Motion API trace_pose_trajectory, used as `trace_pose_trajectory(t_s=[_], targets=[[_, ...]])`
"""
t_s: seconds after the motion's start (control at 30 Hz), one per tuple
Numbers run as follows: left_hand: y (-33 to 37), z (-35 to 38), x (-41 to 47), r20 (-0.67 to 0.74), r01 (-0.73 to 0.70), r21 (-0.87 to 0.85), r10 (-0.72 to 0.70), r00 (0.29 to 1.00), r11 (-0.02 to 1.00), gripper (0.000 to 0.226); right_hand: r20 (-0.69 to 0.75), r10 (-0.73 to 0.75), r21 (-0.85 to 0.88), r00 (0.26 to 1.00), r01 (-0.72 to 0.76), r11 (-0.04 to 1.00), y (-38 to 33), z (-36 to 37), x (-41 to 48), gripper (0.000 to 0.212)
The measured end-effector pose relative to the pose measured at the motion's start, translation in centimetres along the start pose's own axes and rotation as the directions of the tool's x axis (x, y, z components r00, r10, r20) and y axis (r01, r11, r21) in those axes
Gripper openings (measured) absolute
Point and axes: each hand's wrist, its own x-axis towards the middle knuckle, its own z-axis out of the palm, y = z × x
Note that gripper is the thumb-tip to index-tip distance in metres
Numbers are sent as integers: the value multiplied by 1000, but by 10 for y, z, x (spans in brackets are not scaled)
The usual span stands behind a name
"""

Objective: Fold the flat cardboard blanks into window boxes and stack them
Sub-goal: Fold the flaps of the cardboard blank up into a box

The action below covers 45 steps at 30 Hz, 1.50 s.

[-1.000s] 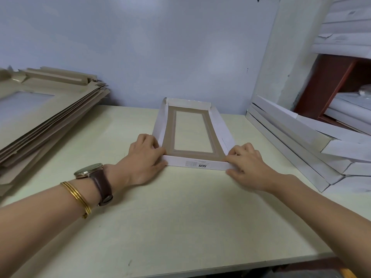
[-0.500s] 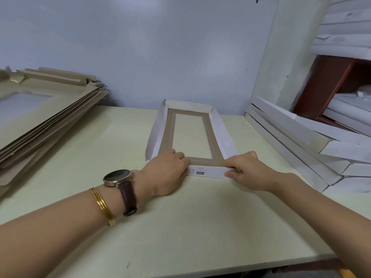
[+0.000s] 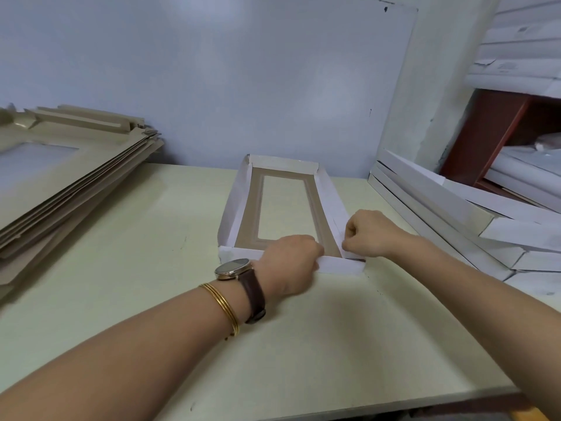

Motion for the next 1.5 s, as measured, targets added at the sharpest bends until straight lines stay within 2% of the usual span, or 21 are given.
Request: trace_pose_trajectory(t_s=[0.07,0.17,0.37,0.47,0.8,0.93,1.07,1.23,1.4,1.5], targets=[[1,0,-1,-16,5,-2,-5,1000,1000,13,51,105,-100,993,-99,990,-6,4,6,23],[2,3,-4,-55,4,4,-3,998,1000,13,101,212,-189,972,-191,963,-16,7,10,22],[2,4,-6,-93,-29,-19,27,995,999,21,218,287,-197,933,-246,949,-33,3,14,17],[2,4,-7,-96,-36,-17,34,995,999,23,236,297,-219,925,-247,944,-38,1,14,14],[6,2,-7,-88,9,4,-9,996,1000,16,97,267,-294,959,-229,928,-36,13,16,9],[7,1,-8,-84,17,-2,-17,996,1000,12,78,235,-272,969,-206,940,-35,15,17,15],[5,2,-6,-76,40,-27,-42,996,999,8,106,289,-194,952,-265,945,-29,9,18,8],[8,3,-5,-60,60,-1,-60,996,998,16,189,305,-110,933,-288,951,-22,1,16,9],[15,3,3,33,82,12,-83,996,997,22,181,283,-64,942,-276,959,-20,3,15,13],[24,7,13,44,61,-56,-59,997,997,24,163,278,-92,947,-266,959,-20,5,16,19]])
